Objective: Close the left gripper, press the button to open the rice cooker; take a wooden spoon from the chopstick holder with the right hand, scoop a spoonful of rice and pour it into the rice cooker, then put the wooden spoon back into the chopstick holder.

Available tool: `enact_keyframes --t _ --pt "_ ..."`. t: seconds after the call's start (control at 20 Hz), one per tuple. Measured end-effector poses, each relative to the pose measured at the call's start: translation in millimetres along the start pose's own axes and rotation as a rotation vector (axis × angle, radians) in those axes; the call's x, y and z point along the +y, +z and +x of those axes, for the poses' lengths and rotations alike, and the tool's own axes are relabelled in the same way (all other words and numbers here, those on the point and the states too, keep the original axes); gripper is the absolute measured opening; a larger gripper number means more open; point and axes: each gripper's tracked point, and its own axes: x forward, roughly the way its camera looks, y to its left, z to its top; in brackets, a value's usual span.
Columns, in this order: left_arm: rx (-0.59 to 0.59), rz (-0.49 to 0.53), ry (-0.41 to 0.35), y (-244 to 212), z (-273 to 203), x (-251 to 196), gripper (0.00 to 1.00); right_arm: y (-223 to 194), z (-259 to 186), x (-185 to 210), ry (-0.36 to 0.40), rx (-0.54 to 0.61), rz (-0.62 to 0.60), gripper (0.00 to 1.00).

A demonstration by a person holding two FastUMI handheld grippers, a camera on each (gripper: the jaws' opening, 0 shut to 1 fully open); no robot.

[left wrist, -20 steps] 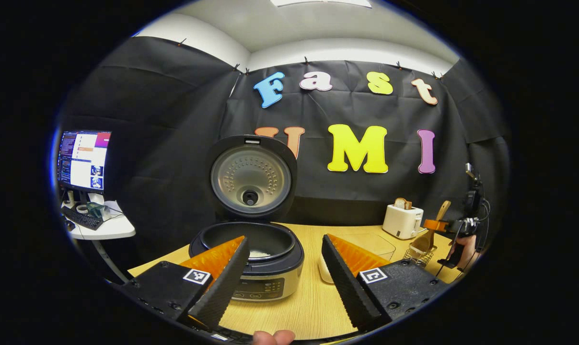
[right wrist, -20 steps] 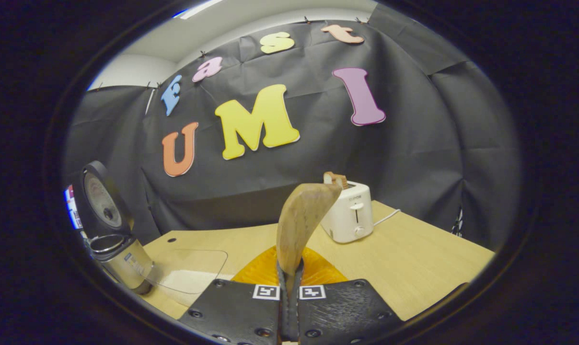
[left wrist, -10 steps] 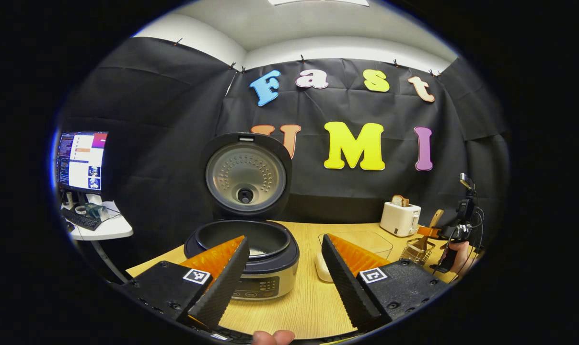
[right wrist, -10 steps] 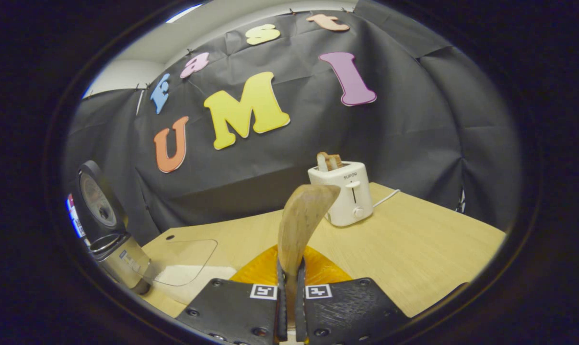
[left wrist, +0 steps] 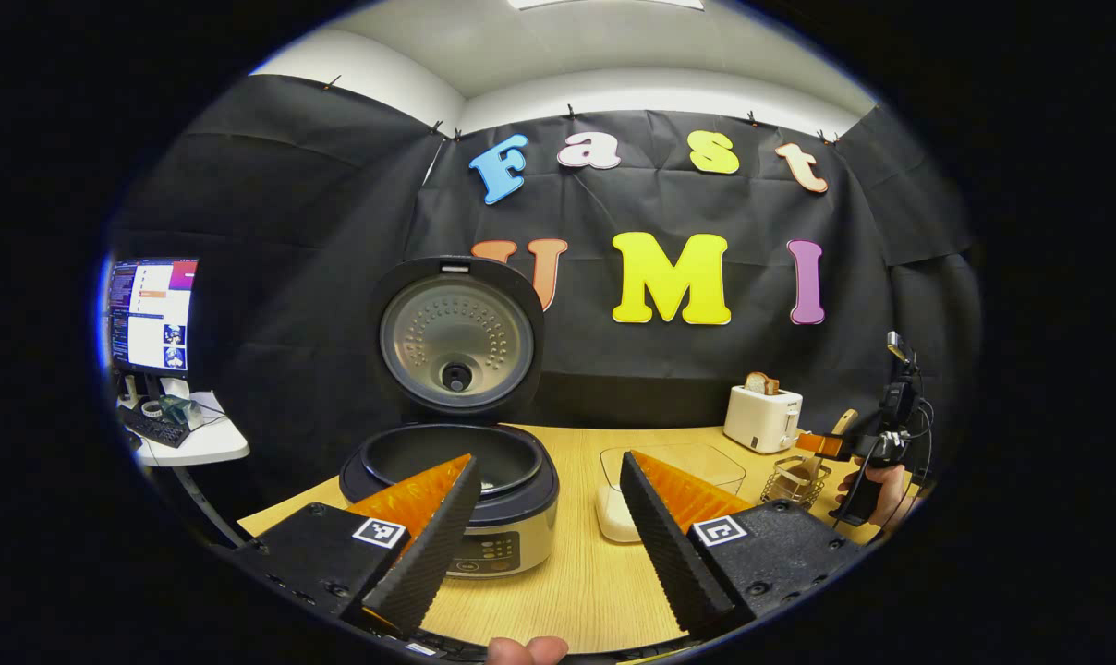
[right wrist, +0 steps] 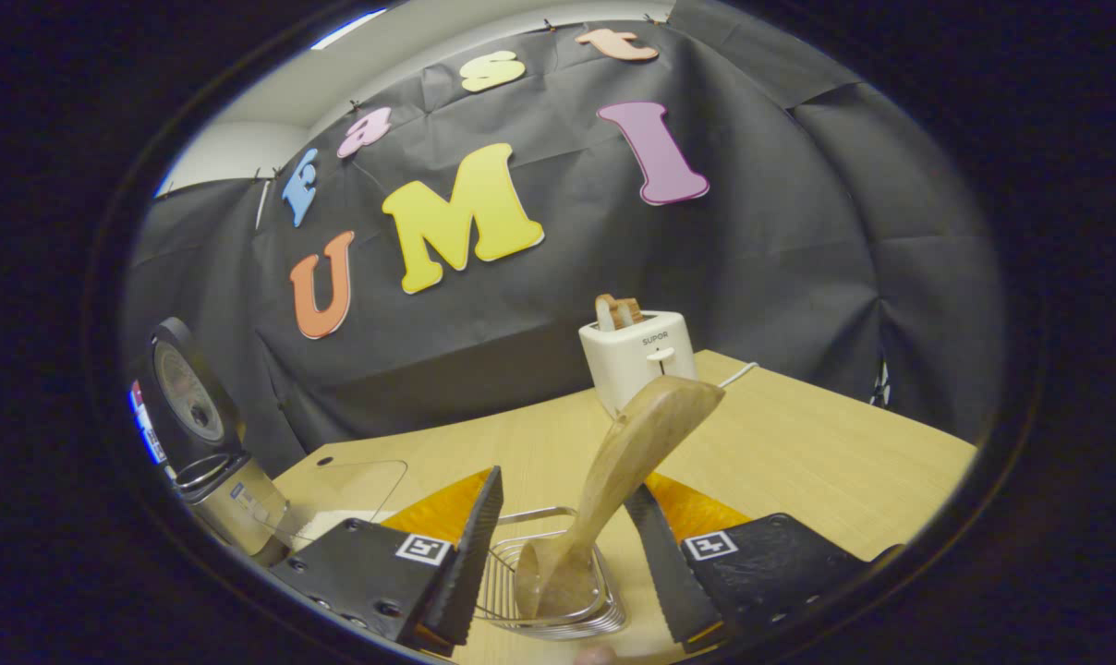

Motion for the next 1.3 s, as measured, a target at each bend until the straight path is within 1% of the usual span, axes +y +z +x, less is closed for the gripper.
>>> enact_keyframes --t 0.05,0.1,0.15,0.3,0.35,0.4,0.45,0.55,0.6,0.65,0.7,0.75,0.8,0.85,0.9,0.95,1.0,1.05,1.1,1.15,1.25,1.3 --pt "-0.008 0.002 -0.005 3 -1 -5 0.97 -2 -5 -4 -0.01 0.009 -0.002 0.76" --pt "-0.021 0.004 -0.005 7 -3 -8 0.97 -5 -12 -10 -0.025 0.013 -0.003 0.84" --pt "-0.034 0.005 -0.003 11 -4 -11 0.97 -5 -21 -13 -0.024 0.014 0.0 0.88" --pt "-0.057 0.003 -0.009 18 -6 -21 0.97 -1 -56 -14 -0.01 -0.007 -0.029 0.88" --pt "-0.067 0.017 -0.016 22 -6 -23 0.97 0 -69 -13 -0.006 -0.004 -0.05 0.89" --pt "-0.072 0.031 -0.011 27 -5 -20 0.96 1 -82 -10 0.006 -0.005 -0.076 0.82" --pt "-0.072 0.05 -0.004 33 -3 -15 0.96 4 -93 -6 0.017 -0.006 -0.11 0.92" --pt "-0.083 0.072 0.022 57 6 0 0.96 17 -113 1 0.039 -0.042 -0.163 0.94" --pt "-0.09 0.08 0.04 71 12 8 0.96 24 -122 7 0.065 -0.061 -0.184 0.89" --pt "-0.095 0.089 0.054 85 19 16 0.96 29 -130 17 0.101 -0.075 -0.205 0.95" --pt "-0.101 0.096 0.055 99 27 20 0.96 25 -138 24 0.136 -0.084 -0.223 0.91" --pt "-0.1 0.094 0.049 113 36 22 0.96 29 -145 31 0.17 -0.088 -0.226 0.92" --pt "-0.105 0.095 0.053 129 45 28 0.96 33 -148 37 0.203 -0.093 -0.228 0.96" --pt "-0.11 0.102 0.07 145 54 38 0.96 37 -152 43 0.23 -0.097 -0.232 0.95" --pt "-0.114 0.112 0.077 159 65 47 0.96 42 -152 45 0.241 -0.108 -0.244 0.91" --pt "-0.107 0.121 0.075 170 77 50 0.96 47 -153 47 0.25 -0.118 -0.252 1.0" --pt "-0.085 0.129 0.061 175 89 52 0.95 47 -154 51 0.265 -0.124 -0.257 0.95" --pt "-0.055 0.134 0.065 179 100 57 0.96 51 -153 60 0.291 -0.118 -0.255 0.95" --pt "-0.04 0.152 0.097 184 108 69 0.96 45 -152 65 0.307 -0.113 -0.259 0.95" --pt "-0.032 0.167 0.105 192 118 78 0.97 42 -153 69 0.32 -0.112 -0.266 0.95" --pt "-0.016 0.16 0.119 205 138 91 0.98 37 -157 76 0.34 -0.118 -0.285 0.96" --pt "-0.007 0.145 0.114 211 150 94 0.98 34 -157 81 0.352 -0.118 -0.293 0.91"
